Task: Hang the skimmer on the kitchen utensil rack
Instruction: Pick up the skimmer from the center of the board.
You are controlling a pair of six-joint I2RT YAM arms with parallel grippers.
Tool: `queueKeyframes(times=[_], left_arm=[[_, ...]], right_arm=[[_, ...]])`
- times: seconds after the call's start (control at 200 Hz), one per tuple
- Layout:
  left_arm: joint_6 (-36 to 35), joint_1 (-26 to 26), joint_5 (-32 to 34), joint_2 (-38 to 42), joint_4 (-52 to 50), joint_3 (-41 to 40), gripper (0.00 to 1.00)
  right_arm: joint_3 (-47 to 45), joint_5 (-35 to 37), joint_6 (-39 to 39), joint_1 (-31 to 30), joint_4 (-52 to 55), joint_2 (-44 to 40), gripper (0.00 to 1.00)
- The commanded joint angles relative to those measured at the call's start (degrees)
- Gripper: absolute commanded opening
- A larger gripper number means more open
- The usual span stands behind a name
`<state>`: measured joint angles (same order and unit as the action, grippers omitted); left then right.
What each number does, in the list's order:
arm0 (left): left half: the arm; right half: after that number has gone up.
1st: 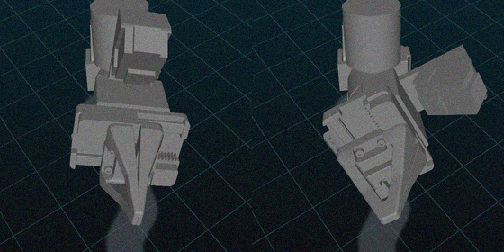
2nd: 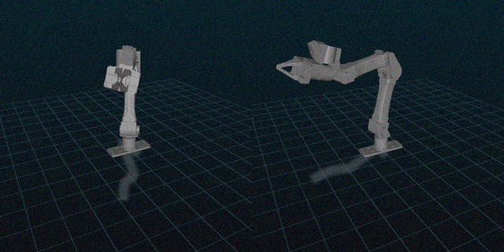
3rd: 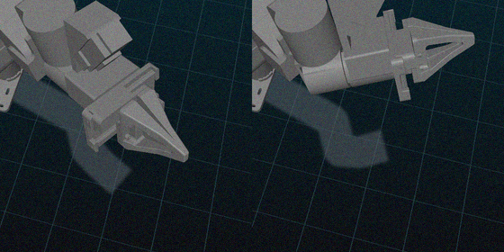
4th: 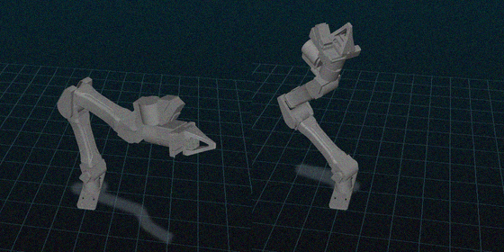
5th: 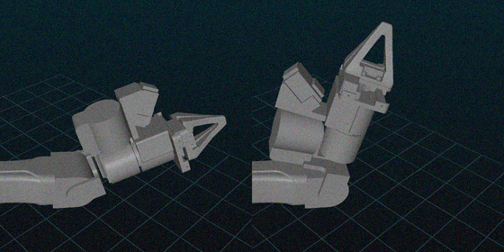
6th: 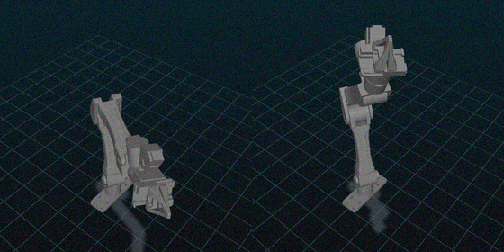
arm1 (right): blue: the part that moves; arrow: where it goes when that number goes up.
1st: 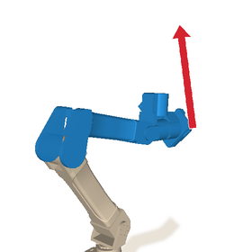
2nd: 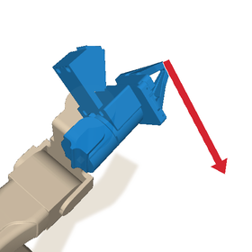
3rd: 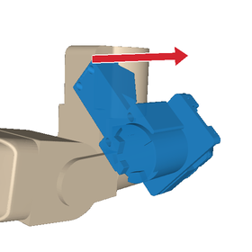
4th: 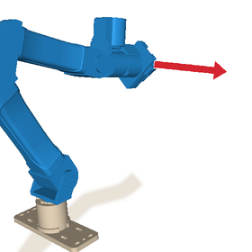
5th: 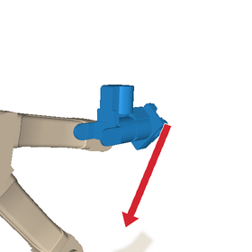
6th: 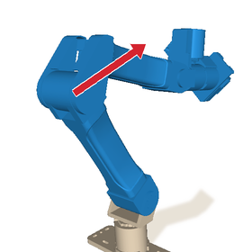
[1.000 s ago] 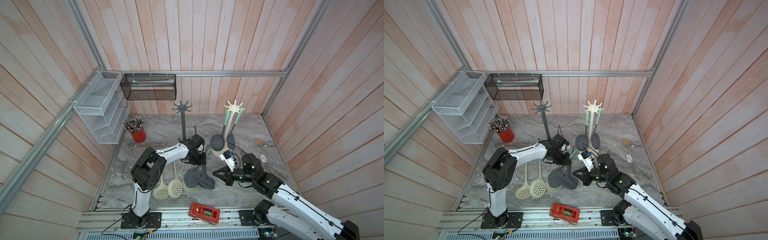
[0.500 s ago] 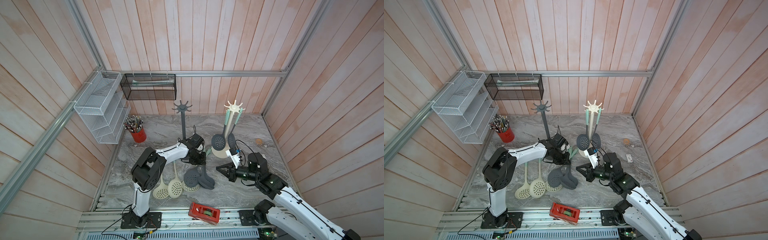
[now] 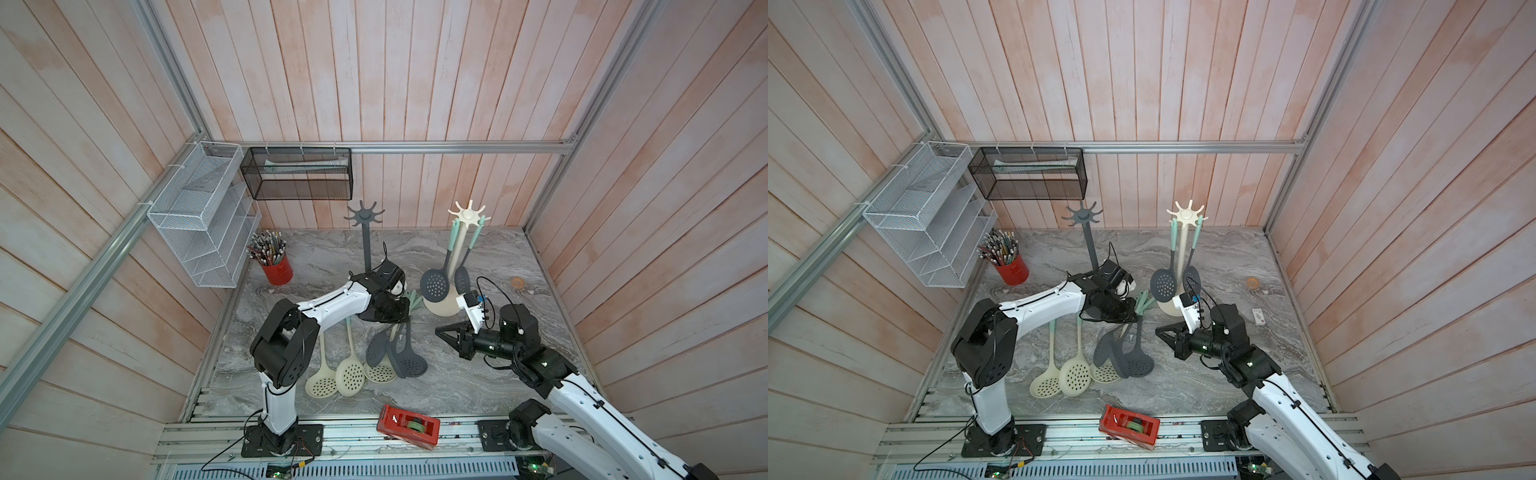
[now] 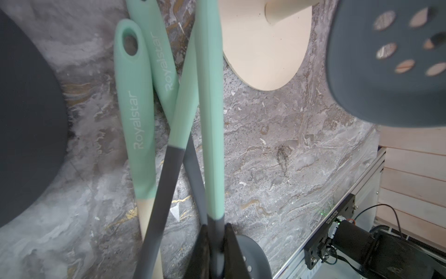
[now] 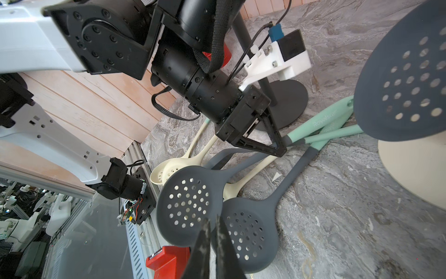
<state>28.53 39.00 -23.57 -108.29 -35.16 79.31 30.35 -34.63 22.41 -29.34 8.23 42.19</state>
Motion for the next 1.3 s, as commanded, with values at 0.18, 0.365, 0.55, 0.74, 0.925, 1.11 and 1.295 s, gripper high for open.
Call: queueKeyframes(times=[0.18,0.365,0.55,0.74,0.925,1.11,1.295], left_arm=[[2.56,-1.79,1.93,4.88,-0.09,0.74,0.00],[5.25,-2.36,3.33,8.64,4.31,-1.36,0.00],[5.92,-2.37,3.66,12.64,9.72,-3.13,0.00],[5.40,-1.79,3.89,17.08,16.35,-5.19,0.00],[5.38,-0.69,3.38,20.02,24.14,-8.42,0.00],[3.63,1.35,5.58,23.64,31.51,-12.58,0.00],[2.59,2.57,8.74,27.97,40.59,-17.63,0.00]], right_arm=[[-1.69,-1.26,0.40,0.96,-2.03,-0.80,0.10],[-2.05,-1.11,0.44,1.57,-2.71,-1.18,0.10],[-2.16,-0.33,1.00,3.04,-3.02,-2.57,0.10],[-3.17,-0.34,3.43,5.81,-5.46,-4.21,0.11],[-3.99,-0.39,5.40,7.97,-8.22,-5.65,0.13],[-4.07,-1.13,6.49,8.91,-10.18,-5.81,0.14],[-4.07,-1.27,7.60,9.25,-12.50,-5.19,0.15]])
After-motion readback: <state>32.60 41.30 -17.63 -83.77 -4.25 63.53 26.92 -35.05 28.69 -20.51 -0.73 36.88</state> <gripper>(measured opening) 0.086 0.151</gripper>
